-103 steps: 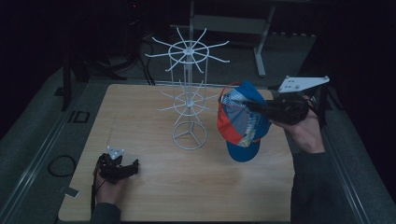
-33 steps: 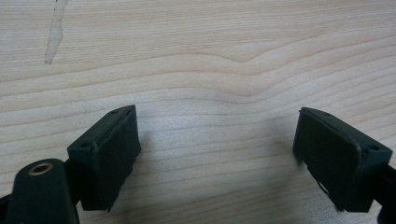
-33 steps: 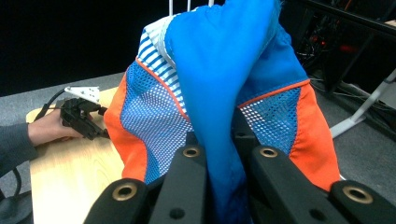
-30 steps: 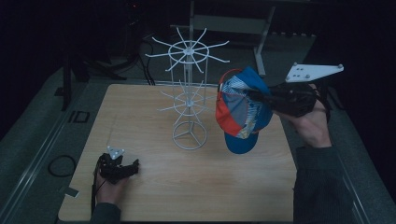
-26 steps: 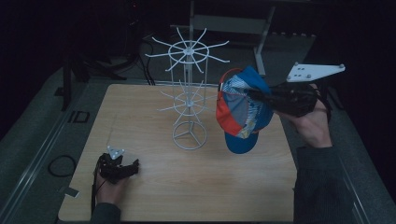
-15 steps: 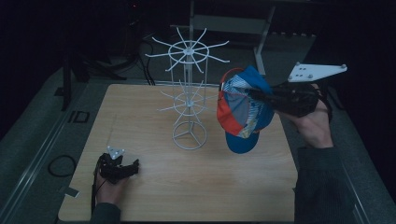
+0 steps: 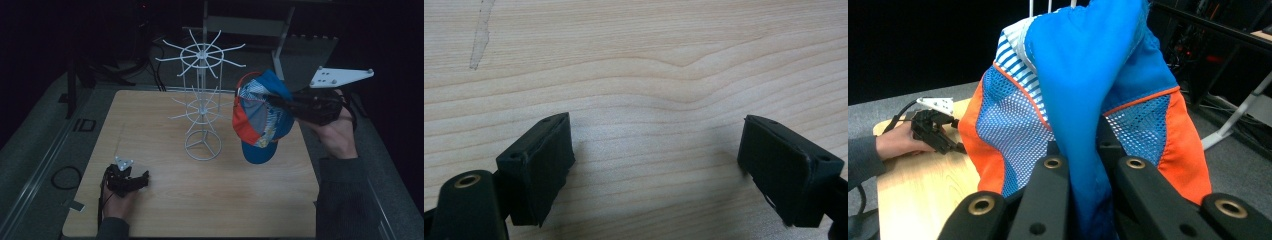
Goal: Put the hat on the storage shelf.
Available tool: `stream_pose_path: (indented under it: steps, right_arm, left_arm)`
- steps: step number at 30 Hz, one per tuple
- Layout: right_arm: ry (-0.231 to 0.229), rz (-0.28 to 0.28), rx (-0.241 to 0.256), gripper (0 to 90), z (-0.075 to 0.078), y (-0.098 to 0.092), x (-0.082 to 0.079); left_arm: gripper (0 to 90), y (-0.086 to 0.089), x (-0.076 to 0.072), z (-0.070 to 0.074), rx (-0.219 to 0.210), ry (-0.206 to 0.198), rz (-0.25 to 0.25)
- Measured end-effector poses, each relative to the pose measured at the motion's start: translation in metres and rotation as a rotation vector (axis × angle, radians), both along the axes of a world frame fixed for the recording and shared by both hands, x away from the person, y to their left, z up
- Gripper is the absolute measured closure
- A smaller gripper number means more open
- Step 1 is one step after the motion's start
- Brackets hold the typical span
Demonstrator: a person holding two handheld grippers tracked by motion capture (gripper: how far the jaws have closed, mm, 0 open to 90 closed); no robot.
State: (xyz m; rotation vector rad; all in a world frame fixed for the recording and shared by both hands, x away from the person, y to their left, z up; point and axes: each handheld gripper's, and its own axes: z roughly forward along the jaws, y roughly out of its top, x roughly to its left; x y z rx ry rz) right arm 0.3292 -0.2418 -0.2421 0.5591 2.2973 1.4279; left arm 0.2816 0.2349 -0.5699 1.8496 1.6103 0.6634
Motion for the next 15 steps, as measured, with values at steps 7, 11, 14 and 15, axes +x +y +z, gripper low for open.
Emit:
stream_pose_path:
  steps: [7, 11, 14, 15]
  right_arm:
    - [-0.009, -0.001, 0.009, 87.9, 0.0020, -0.0005, -0.0011]
    - [-0.015, -0.002, 0.016, 87.9, 0.0027, -0.0005, -0.0014]
    - [-0.018, 0.001, 0.020, 87.9, 0.0036, -0.0005, -0.0018]
    - [-0.019, 0.001, 0.021, 87.9, 0.0040, -0.0004, -0.0021]
  left_arm:
    - [15.0, 0.0000, 0.0000, 0.0000, 0.000, 0.000, -0.001]
    - [15.0, -0.0001, 0.0000, 0.0000, 0.000, 0.000, -0.001]
    - [15.0, -0.0001, 0.0000, 0.0000, 0.000, -0.001, -0.001]
    - [15.0, -0.0001, 0.0000, -0.0001, 0.000, -0.001, -0.001]
